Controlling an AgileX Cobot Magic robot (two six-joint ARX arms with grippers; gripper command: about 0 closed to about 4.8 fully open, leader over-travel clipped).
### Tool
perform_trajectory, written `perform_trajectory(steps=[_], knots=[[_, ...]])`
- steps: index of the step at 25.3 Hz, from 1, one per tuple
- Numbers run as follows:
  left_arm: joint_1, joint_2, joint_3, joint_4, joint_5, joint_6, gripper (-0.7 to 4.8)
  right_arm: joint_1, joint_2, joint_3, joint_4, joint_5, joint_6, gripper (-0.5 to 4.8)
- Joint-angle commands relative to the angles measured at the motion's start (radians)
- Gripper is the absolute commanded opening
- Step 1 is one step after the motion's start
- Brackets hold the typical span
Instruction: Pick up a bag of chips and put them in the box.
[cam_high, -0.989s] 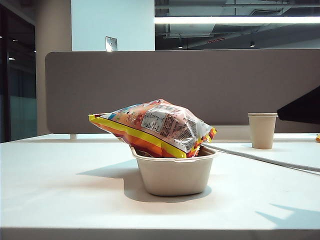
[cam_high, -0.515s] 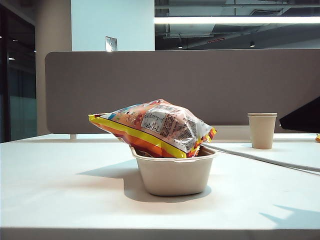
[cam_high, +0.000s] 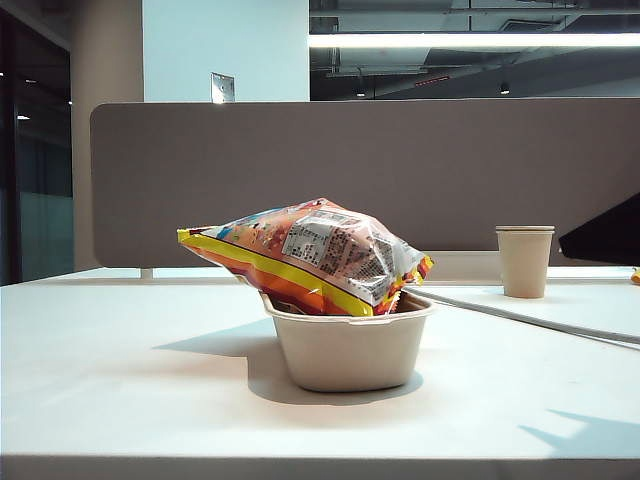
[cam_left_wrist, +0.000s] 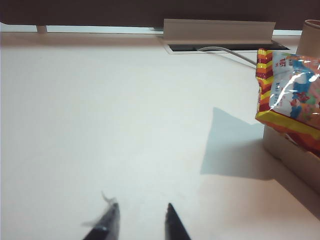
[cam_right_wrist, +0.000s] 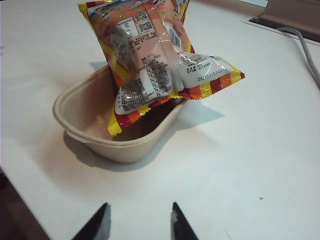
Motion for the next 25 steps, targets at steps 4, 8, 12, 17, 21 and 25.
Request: perform_trajectory(steps=[4,8,12,17,21,25], knots=[[0.0,0.0,-0.001,-0.008,0.001,-0.043,1.19,0.001,0.0,-0.002,0.016,0.0,0.0,1.56],[0.0,0.0,-0.001,-0.007,0.0,-0.063,1.19,0.001,0.0,-0.002,0.016,0.0,0.001,1.56],[0.0,0.0,-0.001,-0.007,0.0,-0.063,1.19,0.001,0.0,-0.002,0.016,0.001,0.0,1.56],[0.0,0.0,-0.001,-0.007,0.0,-0.064,1.19,-0.002,0.0,-0.002,0.016,0.0,0.0,1.57],[0.0,0.0,0.0,-0.007,0.0,-0.067,1.19,-0.043,0.0,-0.002,0.016,-0.002,0.0,1.56],[0.0,0.0,0.0,-0.007,0.0,-0.067,1.19,-0.139,0.0,-0.002,0.016,-0.002,0.0,1.56]])
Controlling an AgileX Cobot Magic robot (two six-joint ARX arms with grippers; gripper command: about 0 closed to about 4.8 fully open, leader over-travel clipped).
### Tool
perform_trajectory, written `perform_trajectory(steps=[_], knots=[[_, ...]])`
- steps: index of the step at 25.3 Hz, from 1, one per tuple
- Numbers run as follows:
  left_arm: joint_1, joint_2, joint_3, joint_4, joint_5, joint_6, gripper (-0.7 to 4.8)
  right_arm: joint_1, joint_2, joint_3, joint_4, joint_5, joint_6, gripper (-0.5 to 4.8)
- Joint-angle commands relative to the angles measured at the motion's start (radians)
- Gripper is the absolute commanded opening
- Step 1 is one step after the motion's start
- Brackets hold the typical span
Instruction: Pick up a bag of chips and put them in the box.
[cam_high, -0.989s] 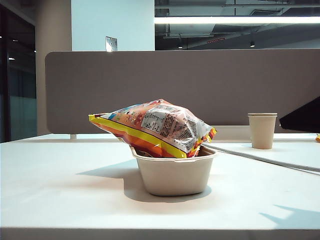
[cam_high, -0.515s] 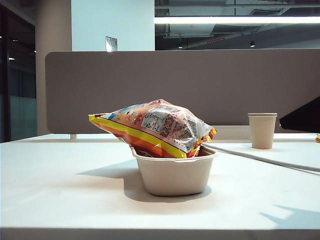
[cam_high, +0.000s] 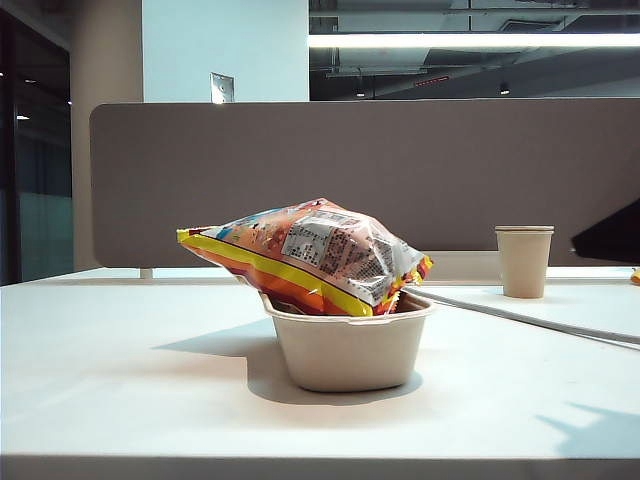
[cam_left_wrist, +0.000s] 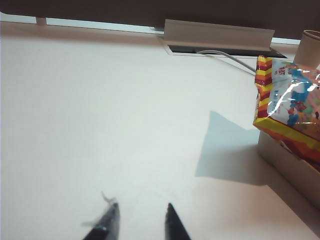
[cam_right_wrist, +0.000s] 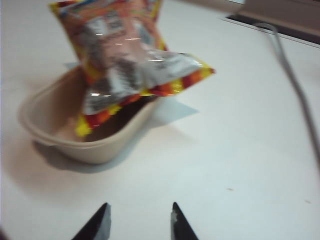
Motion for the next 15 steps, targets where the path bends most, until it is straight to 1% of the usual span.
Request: perform_trajectory(steps=[1,3,15], knots=[[0.0,0.0,0.0,-0.007,0.0,-0.002,1.19,-0.082,-0.001,-0.002,0.016,0.0,0.0,1.57],[0.0,0.0,0.0,-0.007,0.0,-0.003,1.19,-0.139,-0.007,-0.002,0.016,0.001,0.0,1.56],[0.0,0.0,0.0,-0.007,0.0,-0.003,1.19,-0.412,-0.131,-0.002,0.017,0.002,0.0,1.56]])
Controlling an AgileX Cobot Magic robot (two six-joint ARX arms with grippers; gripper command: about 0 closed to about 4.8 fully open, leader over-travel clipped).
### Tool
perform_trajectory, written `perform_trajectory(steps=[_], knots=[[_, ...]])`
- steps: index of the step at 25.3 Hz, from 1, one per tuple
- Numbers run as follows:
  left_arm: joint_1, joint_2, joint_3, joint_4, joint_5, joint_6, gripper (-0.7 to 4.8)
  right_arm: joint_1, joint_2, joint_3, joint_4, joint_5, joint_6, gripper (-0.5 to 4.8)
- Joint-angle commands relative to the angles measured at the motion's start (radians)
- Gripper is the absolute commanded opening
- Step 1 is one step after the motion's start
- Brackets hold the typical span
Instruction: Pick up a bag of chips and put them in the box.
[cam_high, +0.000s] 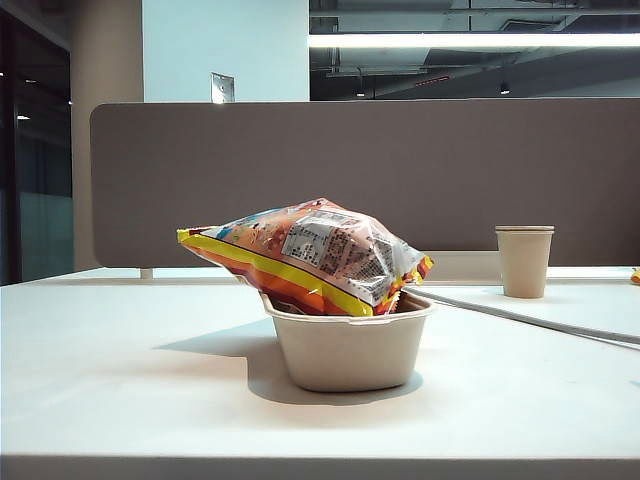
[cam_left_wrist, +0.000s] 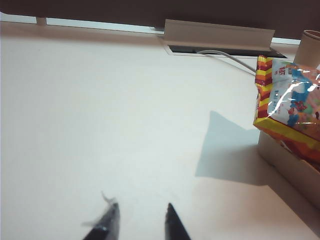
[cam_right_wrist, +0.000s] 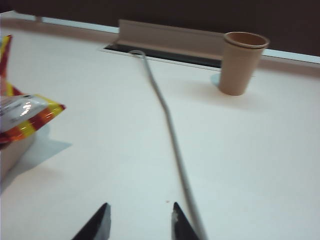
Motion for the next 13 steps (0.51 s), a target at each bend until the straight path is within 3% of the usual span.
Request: perform_trajectory(steps=[1,13], knots=[[0.0,0.0,0.0,-0.007,0.0,-0.003,1.19,-0.064,-0.011,-0.002,0.014,0.001,0.0,1.56],[0.0,0.0,0.0,-0.007,0.0,-0.003,1.19,-0.176,-0.071,-0.002,0.013,0.001,0.0,1.56]])
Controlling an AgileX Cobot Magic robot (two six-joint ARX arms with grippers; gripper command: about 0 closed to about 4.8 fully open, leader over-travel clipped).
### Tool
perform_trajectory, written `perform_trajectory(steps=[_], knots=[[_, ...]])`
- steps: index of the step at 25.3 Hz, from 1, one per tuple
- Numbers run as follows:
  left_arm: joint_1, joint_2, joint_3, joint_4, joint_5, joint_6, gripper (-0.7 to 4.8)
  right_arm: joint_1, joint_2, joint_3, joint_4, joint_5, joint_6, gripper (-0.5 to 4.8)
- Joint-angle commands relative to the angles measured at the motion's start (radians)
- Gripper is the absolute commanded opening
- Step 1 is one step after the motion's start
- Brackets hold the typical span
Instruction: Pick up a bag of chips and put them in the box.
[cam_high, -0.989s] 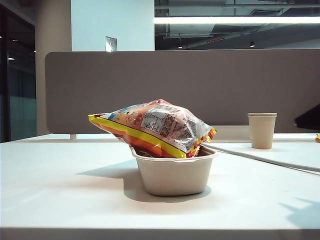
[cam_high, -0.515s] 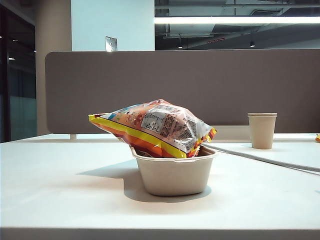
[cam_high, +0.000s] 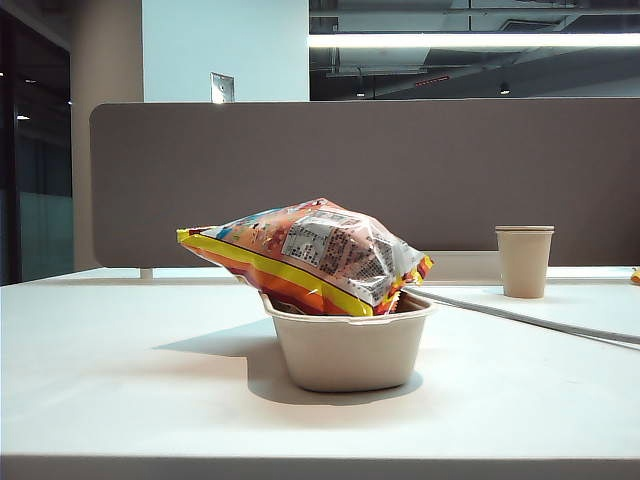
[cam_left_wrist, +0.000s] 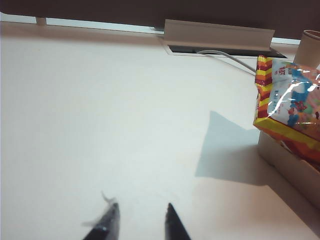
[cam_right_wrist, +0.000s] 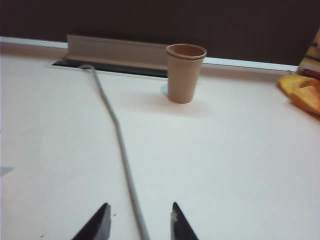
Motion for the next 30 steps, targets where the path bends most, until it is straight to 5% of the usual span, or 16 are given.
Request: perform_trajectory(steps=[1,10,30], knots=[[0.0,0.0,0.0,-0.007,0.0,-0.003,1.19,-0.025,-0.021,-0.002,0.016,0.0,0.0,1.57],[0.0,0.0,0.0,-0.007,0.0,-0.003,1.19,-0.101,-0.046,-0.002,0.015,0.001,0.0,1.57],[0.0,0.0,0.0,-0.007,0.0,-0.003,1.19,-0.104,-0.046,-0.002,0.015,0.001,0.0,1.56]])
